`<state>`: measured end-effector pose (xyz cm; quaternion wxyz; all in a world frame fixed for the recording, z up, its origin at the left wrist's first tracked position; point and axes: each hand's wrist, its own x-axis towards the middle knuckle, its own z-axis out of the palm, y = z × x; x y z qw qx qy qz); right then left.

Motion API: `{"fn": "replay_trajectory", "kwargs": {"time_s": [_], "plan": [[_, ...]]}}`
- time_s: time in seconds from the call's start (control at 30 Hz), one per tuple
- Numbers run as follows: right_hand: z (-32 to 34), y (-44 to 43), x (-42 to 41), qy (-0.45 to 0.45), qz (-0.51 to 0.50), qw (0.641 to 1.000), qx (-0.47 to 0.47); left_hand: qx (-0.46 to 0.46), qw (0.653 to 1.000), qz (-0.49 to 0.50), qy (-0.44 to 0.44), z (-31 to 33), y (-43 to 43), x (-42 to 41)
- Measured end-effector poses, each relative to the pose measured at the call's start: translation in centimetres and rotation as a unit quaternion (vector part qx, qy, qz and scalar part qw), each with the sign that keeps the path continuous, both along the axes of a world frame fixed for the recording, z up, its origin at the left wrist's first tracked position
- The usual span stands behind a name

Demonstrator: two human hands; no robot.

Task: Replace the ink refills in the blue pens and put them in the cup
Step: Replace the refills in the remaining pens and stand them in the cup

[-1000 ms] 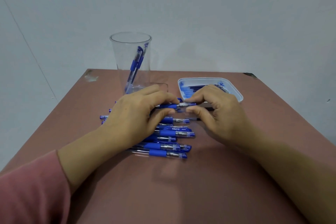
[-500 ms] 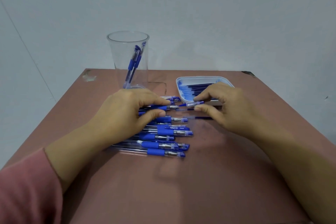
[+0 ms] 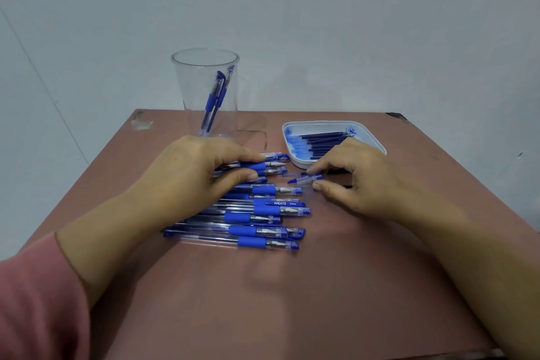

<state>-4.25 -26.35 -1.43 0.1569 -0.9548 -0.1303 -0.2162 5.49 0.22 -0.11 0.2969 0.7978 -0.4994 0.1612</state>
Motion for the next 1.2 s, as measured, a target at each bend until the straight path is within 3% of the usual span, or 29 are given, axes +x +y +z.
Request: {"fn": "replay_trajectory", "kwargs": {"time_s": [0.17,0.47,0.73,1.2], "plan": [[-0.3,0.1,-0.1,0.056,0.000,0.998,-0.013,-0.007,1.000,-0.002,0.017,0.0,0.0,-0.2],[0.4,-0.6,-0.7,0.021,-0.026,0.997,-0.067,0.010,1.000,-0.017,0.003,-0.2,-0.1,-0.4],[0.5,2.3,-0.8,-0.070,0.028,0.996,0.044,0.004,1.000,-0.029,0.009,-0.6,-0.6,-0.6],[0.1,4.2,-0.6,-0.056,0.041,0.987,0.143,-0.009,0.999,-0.040,-0.008,-1.0,-1.0,-0.9]]}}
